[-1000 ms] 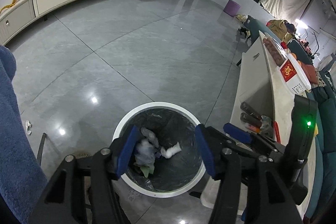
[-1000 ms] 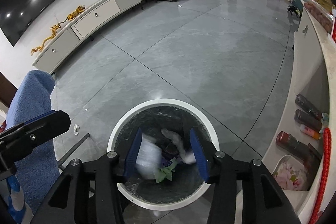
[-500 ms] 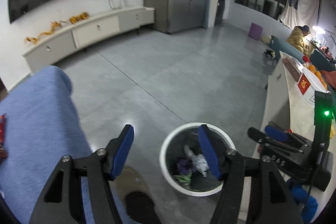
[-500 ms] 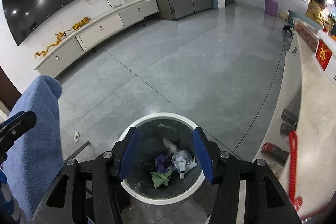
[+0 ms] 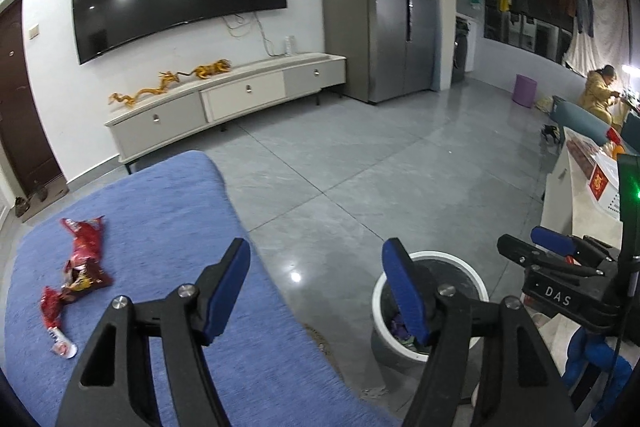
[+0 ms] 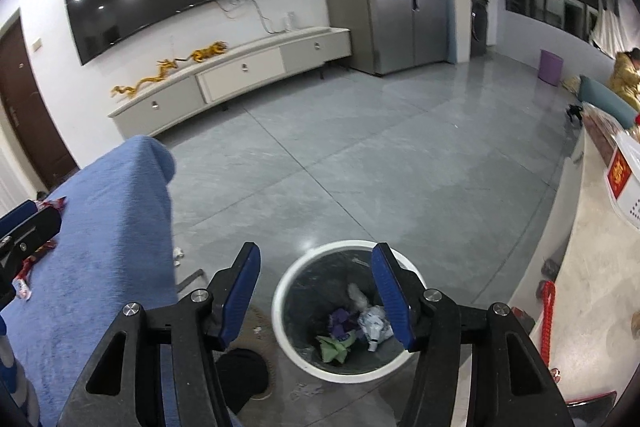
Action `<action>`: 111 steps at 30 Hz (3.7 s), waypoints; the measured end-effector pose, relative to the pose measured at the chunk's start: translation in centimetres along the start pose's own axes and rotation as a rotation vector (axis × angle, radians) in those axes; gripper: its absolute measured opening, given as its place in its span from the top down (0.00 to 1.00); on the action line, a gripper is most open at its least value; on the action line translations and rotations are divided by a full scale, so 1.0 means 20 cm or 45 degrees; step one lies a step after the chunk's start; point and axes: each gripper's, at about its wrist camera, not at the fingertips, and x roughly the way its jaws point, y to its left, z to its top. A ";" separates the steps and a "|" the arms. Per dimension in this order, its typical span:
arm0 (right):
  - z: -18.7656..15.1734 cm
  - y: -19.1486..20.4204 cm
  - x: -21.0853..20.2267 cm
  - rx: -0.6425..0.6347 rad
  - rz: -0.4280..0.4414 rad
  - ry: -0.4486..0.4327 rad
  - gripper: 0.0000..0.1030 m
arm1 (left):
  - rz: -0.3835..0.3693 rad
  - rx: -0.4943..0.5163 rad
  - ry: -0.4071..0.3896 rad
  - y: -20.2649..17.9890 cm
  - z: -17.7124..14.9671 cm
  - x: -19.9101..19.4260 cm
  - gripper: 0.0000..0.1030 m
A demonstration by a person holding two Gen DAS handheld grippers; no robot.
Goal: Collect trash
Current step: 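Return both tools from the bin to the red chip bags on the rug, then grasp the red-and-white chip bag with the left tool while the right tool grasps the brown wrapper, then carry both wrappers over the trash bin and open both tools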
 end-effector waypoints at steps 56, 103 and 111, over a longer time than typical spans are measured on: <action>-0.14 2.01 0.71 -0.521 0.907 0.363 0.68 | 0.304 -0.607 0.251 1.67 -0.70 0.12 0.73; -0.14 -0.30 0.40 0.181 -0.020 0.207 0.75 | -0.317 0.121 0.311 -0.31 -0.05 0.56 0.78; -0.18 -0.47 0.60 0.289 -0.071 0.286 0.58 | -0.444 0.107 0.423 -0.57 -0.05 0.87 0.77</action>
